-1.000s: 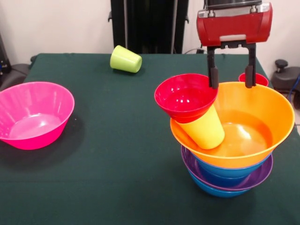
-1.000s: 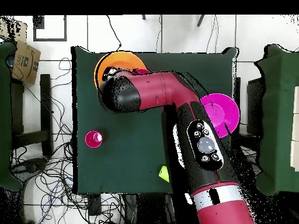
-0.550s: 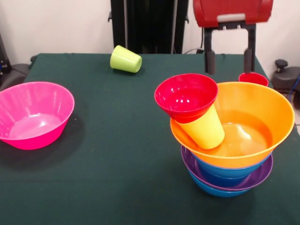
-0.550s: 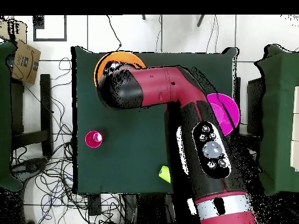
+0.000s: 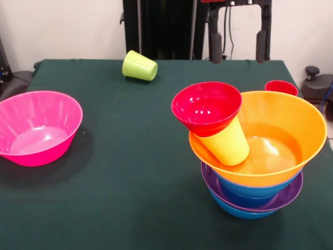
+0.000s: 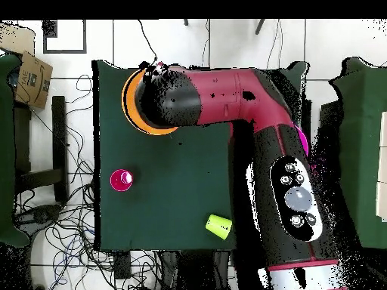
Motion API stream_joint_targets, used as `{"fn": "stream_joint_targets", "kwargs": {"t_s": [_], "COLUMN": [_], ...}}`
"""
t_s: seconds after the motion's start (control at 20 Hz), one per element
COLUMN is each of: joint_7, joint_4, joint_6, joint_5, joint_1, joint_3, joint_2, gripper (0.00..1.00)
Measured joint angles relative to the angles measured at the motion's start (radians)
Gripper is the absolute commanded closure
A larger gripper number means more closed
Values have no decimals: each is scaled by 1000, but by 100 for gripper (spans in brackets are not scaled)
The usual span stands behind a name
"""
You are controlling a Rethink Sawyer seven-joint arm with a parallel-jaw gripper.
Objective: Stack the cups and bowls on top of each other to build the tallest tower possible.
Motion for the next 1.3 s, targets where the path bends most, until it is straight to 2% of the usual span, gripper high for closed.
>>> {"fn": "stream_joint_targets", "kwargs": {"t_s": [0.3,0.65,1.3], "joint_7": [0,0,0], "joint_4": [-87,-156,-204], "joint_6": [56,64,64], "joint_5": [-1,-2,-5], "joint_1": [-9,-9,-9], "joint_3": [17,26,26], "joint_2": [32,83,157], "gripper": [0,0,0]}}
